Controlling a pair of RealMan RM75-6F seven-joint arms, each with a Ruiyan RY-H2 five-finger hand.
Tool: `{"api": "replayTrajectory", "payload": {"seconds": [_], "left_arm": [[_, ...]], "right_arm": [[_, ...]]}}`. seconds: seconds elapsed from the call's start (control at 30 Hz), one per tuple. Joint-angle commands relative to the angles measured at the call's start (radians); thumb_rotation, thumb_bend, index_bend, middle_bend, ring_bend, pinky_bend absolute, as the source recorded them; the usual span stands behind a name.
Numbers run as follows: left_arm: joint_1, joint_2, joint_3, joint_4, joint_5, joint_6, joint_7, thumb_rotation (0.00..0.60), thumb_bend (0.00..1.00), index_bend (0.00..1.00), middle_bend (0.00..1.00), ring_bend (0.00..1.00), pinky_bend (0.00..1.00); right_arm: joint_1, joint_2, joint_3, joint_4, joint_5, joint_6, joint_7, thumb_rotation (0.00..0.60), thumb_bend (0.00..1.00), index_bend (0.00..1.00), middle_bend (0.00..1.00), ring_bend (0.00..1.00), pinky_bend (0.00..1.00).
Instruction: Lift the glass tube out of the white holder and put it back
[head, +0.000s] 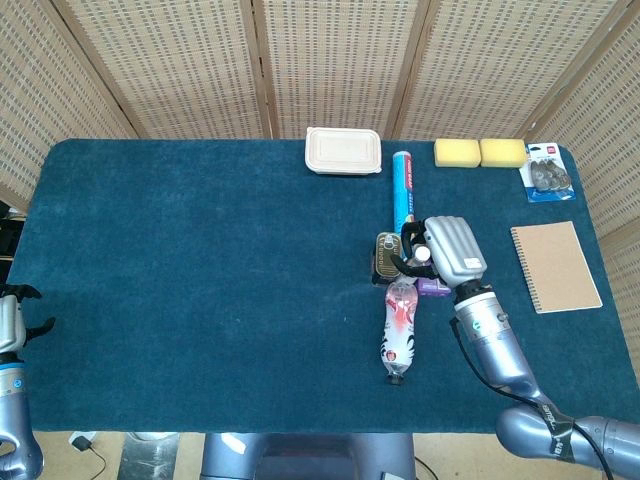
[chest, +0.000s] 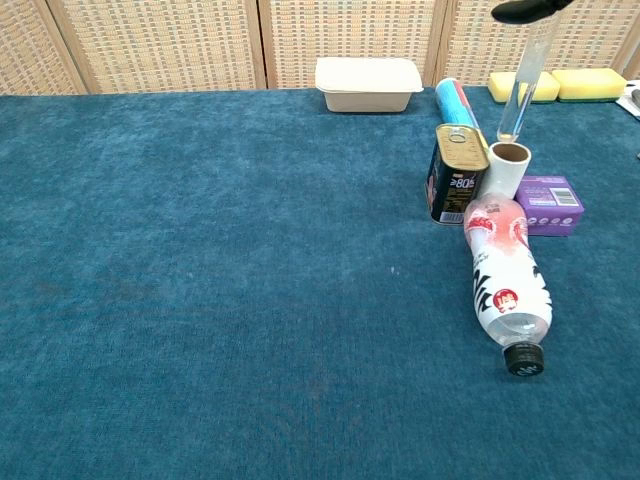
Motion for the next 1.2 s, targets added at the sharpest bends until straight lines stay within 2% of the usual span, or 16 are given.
{"api": "replayTrajectory", "payload": {"seconds": [0.03, 0.5, 1.2], "left_arm": [[0.000, 0.000, 0.000, 0.000, 0.000, 0.000, 0.000, 0.600, 0.15, 0.45, 0.42, 0.23, 0.32], [0.000, -0.001, 0.000, 0.000, -0.001, 0.000, 0.004, 0.600, 0.15, 0.45, 0.42, 0.23, 0.32], [0.000, -0.001, 0.000, 0.000, -0.001, 0.001, 0.005, 0.600, 0.15, 0.45, 0.42, 0.23, 0.32]], "right_arm": [[0.016, -0.020, 0.003, 0.027, 0.018, 0.001, -0.012, 0.600, 0.36, 0.78, 1.00, 1.00, 0.88], [0.075, -0.086, 0.009, 0.178, 0.061, -0.024, -0.034, 0.600, 0.36, 0.78, 1.00, 1.00, 0.88], [0.051, -0.059, -0.017, 0.187, 0.073, -0.033, -0.008, 0.600, 0.36, 0.78, 1.00, 1.00, 0.88]]}}
